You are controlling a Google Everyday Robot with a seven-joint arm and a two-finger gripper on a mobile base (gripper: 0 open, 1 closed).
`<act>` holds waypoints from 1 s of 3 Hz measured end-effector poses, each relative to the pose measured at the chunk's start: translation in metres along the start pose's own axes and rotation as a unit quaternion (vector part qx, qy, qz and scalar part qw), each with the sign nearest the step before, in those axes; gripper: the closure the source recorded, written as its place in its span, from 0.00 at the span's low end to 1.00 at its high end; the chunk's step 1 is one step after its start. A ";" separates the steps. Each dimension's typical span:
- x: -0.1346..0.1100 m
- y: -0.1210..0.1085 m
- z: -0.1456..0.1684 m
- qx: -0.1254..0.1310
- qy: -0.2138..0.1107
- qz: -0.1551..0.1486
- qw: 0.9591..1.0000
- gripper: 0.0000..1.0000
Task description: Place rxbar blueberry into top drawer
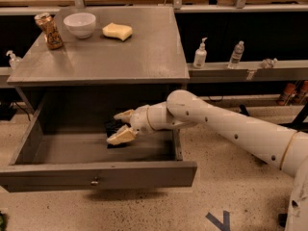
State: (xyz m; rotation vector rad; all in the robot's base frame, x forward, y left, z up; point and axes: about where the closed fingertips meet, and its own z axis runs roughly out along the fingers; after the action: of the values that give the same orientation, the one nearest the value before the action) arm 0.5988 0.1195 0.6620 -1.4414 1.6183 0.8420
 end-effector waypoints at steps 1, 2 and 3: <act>0.000 0.001 0.002 -0.002 0.000 0.000 1.000 0.00; 0.000 0.001 0.002 -0.002 0.000 0.000 1.000 0.00; 0.004 0.001 -0.005 -0.009 0.024 -0.007 1.000 0.00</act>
Offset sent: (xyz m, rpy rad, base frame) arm -0.0008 0.0016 -0.0004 0.0004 0.0010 0.0031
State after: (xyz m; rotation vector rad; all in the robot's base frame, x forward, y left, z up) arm 0.5968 0.1137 0.6606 -1.4952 1.6379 0.8210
